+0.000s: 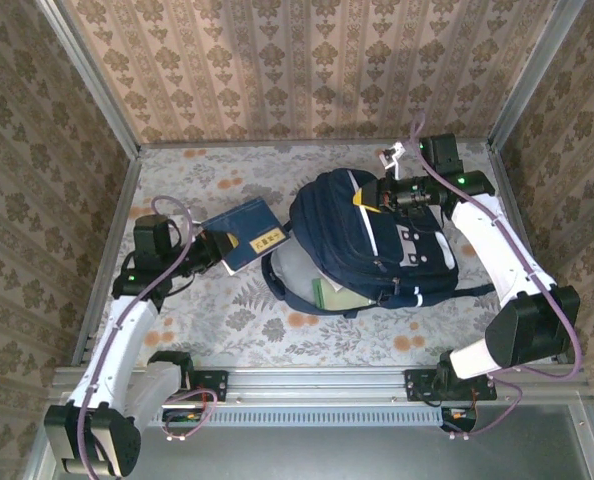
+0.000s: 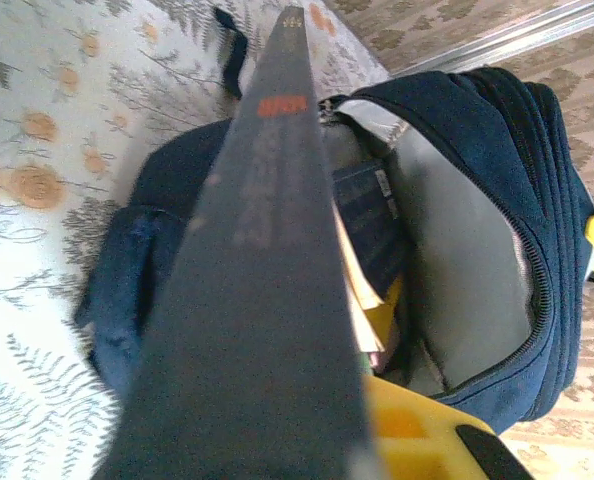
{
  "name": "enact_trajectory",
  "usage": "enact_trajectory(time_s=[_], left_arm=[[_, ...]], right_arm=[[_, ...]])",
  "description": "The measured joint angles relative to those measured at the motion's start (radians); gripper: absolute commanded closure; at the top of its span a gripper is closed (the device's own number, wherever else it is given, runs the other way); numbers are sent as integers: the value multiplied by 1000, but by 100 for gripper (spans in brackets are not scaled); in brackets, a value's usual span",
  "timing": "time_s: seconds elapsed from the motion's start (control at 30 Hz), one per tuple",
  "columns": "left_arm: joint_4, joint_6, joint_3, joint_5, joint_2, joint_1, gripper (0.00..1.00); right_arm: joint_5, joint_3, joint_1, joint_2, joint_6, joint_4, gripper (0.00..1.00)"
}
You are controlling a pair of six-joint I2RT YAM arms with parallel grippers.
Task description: Pack books, pencil case, and school supplies into a backpack
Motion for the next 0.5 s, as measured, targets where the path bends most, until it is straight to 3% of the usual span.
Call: enact_trajectory(time_s=[0.2, 0.5], left_arm=[[201, -137, -89, 84, 55, -70, 100], [664, -349, -228, 70, 254, -217, 100]], right_arm=[[-84, -43, -2, 0, 85, 98, 100], [-143, -47, -10, 0, 187, 201, 100]])
